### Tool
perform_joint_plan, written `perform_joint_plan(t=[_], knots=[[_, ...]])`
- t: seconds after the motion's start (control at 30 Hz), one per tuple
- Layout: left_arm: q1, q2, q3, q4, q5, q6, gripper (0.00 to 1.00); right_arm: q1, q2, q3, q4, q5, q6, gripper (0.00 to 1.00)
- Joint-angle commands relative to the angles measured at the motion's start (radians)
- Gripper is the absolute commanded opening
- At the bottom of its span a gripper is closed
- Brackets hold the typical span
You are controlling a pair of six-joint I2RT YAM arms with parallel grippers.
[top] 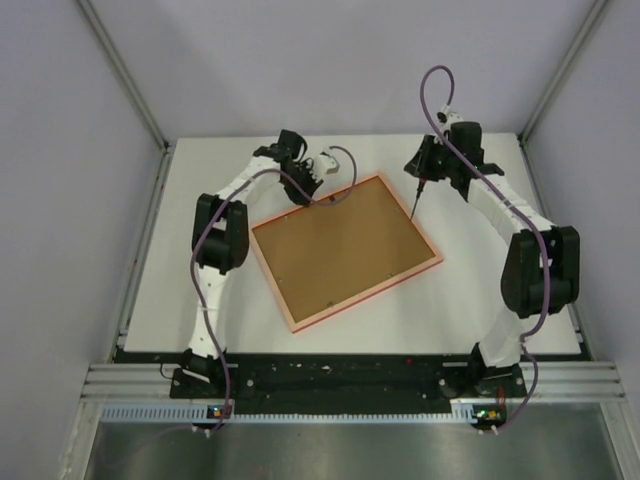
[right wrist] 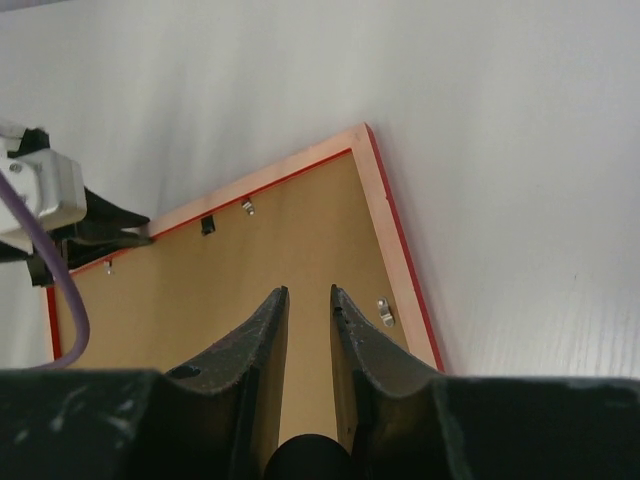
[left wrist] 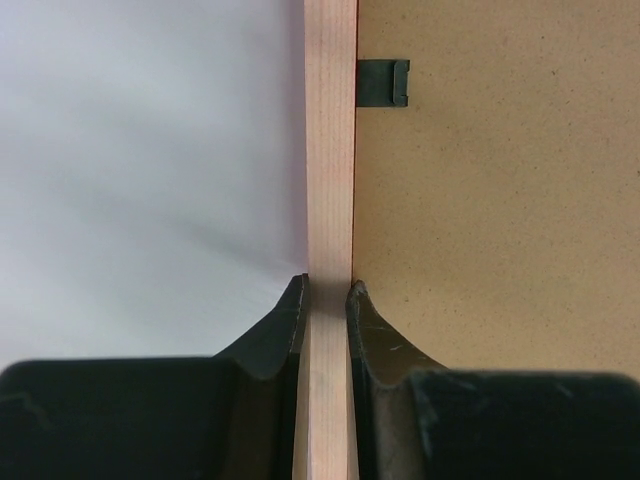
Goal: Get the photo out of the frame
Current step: Adjust the photo frame at the center of the board.
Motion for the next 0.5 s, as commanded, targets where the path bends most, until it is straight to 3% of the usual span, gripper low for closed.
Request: perform_joint_plan(t=[0.0, 0.37, 0.43, 0.47], knots=[[-0.049, 0.026, 0.072, 0.045, 0.044, 0.109, 0.00, 0.006, 0.072, 0.130, 0.074, 0.058, 0.069, 0.00], [-0.119, 0.060, 0.093, 0.116, 0.030, 0.131, 0.00, 0.124, 0.207, 0.205, 0.175, 0.434, 0.014, 0.00], [-0.125, 0.065, 0.093, 0.157, -0.033, 0.096, 0.21, 0.149, 0.235, 0.222, 0.173, 0.483, 0.004, 0.00], [-0.125, 0.063, 0.092, 0.178, -0.057, 0.081, 0.26, 0.155, 0.247, 0.231, 0.173, 0.494, -0.003, 0.00]])
